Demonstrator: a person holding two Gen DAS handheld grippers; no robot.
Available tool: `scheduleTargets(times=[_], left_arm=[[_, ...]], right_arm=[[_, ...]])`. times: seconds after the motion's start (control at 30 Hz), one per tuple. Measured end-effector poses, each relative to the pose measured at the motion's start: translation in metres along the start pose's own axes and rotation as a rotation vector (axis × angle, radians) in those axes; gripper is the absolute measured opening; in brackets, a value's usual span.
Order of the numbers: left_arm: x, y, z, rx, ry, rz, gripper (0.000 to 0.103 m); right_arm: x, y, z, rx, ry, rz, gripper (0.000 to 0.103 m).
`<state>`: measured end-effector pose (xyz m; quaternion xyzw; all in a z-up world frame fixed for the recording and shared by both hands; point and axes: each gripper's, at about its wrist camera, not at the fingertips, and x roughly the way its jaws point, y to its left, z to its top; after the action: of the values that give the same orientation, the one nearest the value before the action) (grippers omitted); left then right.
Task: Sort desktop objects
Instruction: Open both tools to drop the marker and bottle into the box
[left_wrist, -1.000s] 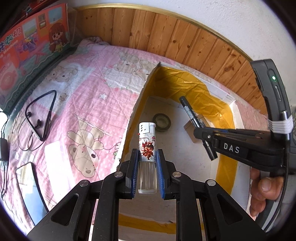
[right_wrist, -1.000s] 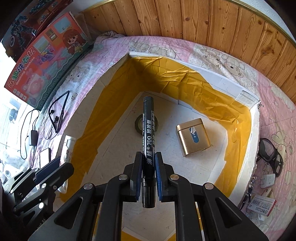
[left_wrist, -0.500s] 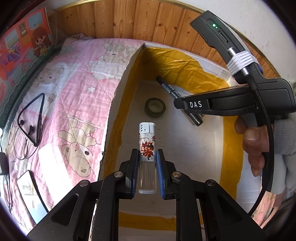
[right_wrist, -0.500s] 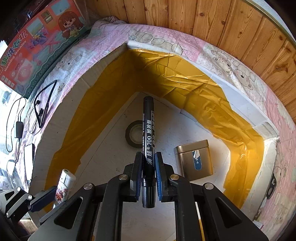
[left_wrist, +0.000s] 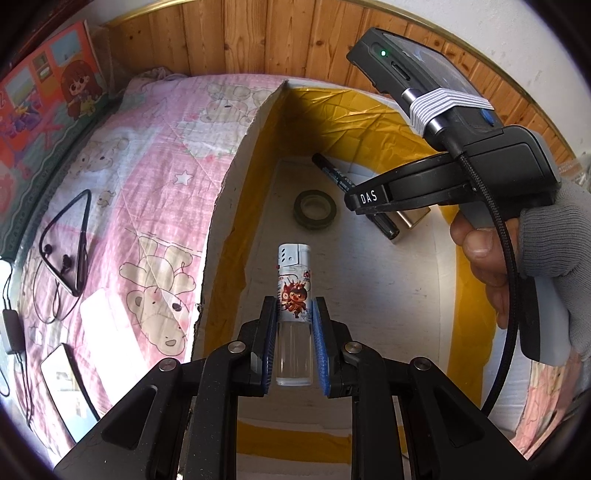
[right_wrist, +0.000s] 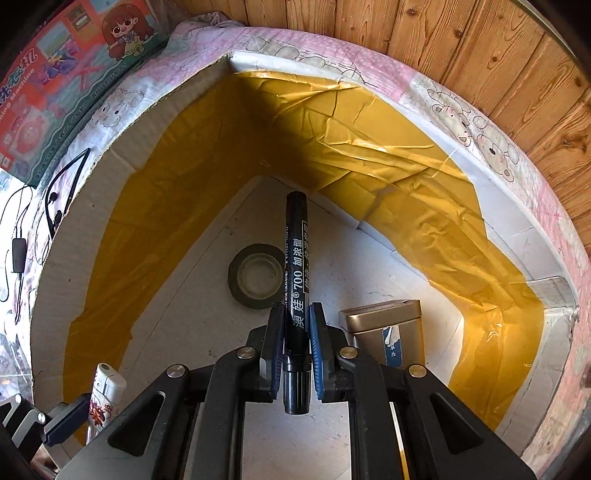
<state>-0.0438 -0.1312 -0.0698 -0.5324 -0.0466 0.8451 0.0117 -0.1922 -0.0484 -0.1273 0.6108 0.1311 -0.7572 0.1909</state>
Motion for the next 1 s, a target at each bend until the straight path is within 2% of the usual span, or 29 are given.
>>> scheduleTargets(times=[0.2, 0.37, 0.5, 0.83, 1.0], left_arm=[[-0.001, 0.006, 0.002, -0.033, -0.003, -0.014, 0.021], [-0.003, 0.009, 0.003, -0.053, -0.003, -0.042, 0.028], [-0.005, 0.008, 0.003, -0.053, -0.008, -0.03, 0.031], [-0.025, -0.006, 0.003, -0.027, -0.041, -0.008, 0.032], [-0.04, -0.018, -0.002, -0.009, -0.061, -0.002, 0.032]], right_arm=[[-0.004, -0.004, 0.001, 0.016, 0.002, 0.004, 0.016], [-0.01, -0.008, -0.004, 0.018, 0.001, 0.017, 0.017], [-0.018, -0.008, -0.012, 0.001, 0.002, 0.028, 0.017], [-0.058, -0.023, -0.047, -0.046, -0.018, 0.068, 0.019], [-0.078, -0.02, -0.066, -0.096, -0.05, 0.059, 0.021]])
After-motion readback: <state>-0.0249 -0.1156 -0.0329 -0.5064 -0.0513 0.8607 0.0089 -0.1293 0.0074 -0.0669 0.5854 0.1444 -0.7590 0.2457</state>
